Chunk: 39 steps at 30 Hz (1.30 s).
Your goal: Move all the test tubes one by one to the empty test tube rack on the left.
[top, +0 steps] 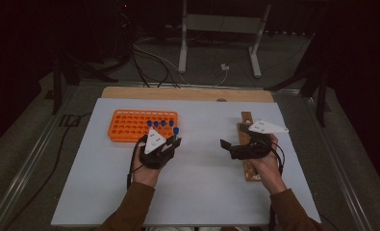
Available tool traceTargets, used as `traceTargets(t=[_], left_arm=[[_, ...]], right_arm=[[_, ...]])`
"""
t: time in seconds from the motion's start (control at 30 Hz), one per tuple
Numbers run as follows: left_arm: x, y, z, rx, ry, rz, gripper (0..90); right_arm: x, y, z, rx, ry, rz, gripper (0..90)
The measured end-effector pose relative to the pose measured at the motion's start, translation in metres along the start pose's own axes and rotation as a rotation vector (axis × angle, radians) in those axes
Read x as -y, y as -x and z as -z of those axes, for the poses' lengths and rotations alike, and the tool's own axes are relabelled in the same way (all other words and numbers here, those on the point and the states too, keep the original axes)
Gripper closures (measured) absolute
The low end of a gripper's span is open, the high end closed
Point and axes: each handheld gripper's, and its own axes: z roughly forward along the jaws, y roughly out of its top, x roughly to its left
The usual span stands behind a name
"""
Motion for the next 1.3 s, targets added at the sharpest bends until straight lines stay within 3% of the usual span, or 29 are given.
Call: traceTargets(t=[0.7,1.3], left_arm=[[-0.009,-0.034,0.025,-0.086,0.075,0.044,77.9],[-0.002,-0.067,0.033,-0.222,0.098,0.081,77.9]], right_arm=[[0.006,0.027,0.024,0.065,0.053,-0.073,1.7],[0.005,0.031,0.027,0.067,0.063,-0.080,1.7]])
